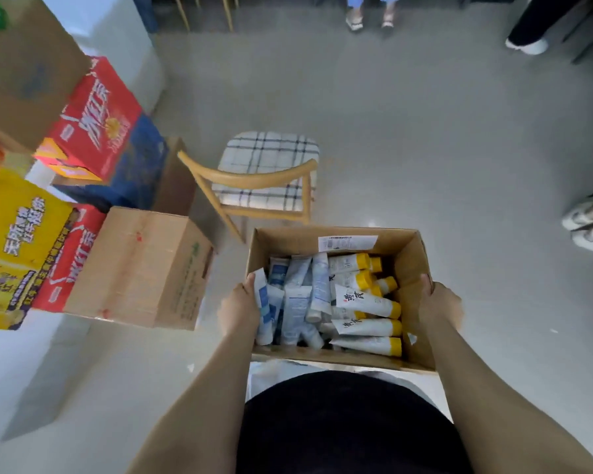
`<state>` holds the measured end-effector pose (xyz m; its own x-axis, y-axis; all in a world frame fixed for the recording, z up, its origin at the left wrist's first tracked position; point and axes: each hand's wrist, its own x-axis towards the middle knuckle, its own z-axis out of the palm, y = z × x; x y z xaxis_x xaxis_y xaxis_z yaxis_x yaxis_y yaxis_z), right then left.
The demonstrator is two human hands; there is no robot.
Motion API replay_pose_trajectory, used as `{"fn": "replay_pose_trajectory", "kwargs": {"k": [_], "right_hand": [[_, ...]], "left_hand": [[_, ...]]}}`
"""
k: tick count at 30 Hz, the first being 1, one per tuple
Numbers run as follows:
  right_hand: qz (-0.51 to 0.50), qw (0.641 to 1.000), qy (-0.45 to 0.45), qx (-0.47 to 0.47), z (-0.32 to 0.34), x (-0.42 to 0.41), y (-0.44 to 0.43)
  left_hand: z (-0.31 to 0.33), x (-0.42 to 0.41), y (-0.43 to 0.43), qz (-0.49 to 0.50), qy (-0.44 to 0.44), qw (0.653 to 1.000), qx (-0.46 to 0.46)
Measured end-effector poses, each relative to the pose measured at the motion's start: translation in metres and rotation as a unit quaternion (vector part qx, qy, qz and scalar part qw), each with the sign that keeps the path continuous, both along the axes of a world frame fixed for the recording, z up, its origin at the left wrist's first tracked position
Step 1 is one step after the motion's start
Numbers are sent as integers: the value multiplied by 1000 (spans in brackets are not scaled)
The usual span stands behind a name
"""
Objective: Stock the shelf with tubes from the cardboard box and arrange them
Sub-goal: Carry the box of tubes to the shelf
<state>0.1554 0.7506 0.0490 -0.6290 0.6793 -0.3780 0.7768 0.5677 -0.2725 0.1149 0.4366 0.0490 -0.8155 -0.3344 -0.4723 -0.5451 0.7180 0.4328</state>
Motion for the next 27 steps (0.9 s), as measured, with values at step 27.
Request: {"fn": "replay_pose_trajectory", "kwargs": {"k": [27], "right_hand": [[-212,977,11,2,12,-232,251]], "left_hand": [[-1,-350,288,-193,-9,980,-47]]}}
